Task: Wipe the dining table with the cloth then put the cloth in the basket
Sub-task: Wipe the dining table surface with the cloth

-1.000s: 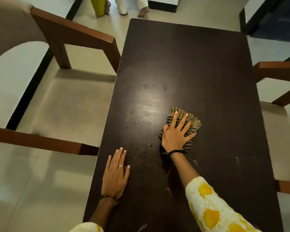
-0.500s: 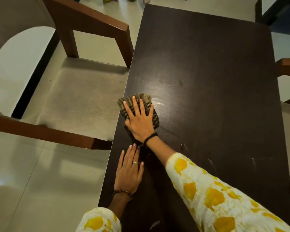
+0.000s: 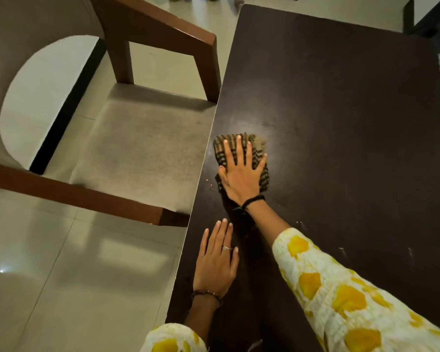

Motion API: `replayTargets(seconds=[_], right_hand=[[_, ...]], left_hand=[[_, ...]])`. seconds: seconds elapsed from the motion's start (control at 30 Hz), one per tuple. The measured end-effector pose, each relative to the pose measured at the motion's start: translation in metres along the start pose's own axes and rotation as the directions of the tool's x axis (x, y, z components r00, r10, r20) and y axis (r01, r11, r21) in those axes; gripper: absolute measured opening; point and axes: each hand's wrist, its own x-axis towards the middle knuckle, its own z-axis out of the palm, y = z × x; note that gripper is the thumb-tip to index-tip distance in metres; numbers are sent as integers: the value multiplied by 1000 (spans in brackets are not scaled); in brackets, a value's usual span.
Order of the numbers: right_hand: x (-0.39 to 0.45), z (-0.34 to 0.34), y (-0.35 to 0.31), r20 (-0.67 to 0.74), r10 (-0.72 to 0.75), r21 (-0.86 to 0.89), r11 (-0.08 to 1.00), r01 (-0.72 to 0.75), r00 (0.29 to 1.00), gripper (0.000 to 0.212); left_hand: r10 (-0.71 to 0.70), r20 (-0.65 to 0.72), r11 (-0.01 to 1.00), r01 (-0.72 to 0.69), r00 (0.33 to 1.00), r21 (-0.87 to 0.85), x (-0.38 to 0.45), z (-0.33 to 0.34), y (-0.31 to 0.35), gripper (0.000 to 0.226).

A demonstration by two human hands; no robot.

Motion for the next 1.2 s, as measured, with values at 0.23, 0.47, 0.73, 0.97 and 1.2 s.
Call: replayTargets(seconds=[0.23, 0.47, 0.73, 0.97, 1.2], right_hand=[[-13, 1, -11, 42, -537, 50, 843, 535, 842, 62], [-38, -5, 52, 148, -757, 127, 653, 747, 637, 63], [-17, -15, 60, 119, -390, 174, 914, 367, 913, 64], [-24, -10, 1, 172, -645, 115, 764, 635, 744, 49], [-51, -6, 55, 159, -792, 68, 604, 794, 589, 51]], left_hand=[[13, -43, 1000, -13, 999, -5, 0, 0, 0, 49], [14, -140, 998, -23, 990, -63, -10, -1, 6, 40], [-143, -193, 981, 113, 971, -158, -23, 5, 14, 39], [-176, -203, 975, 143, 963, -168, -26, 6, 14, 54], [-224, -155, 974, 219, 962, -52, -25, 7, 12, 54]])
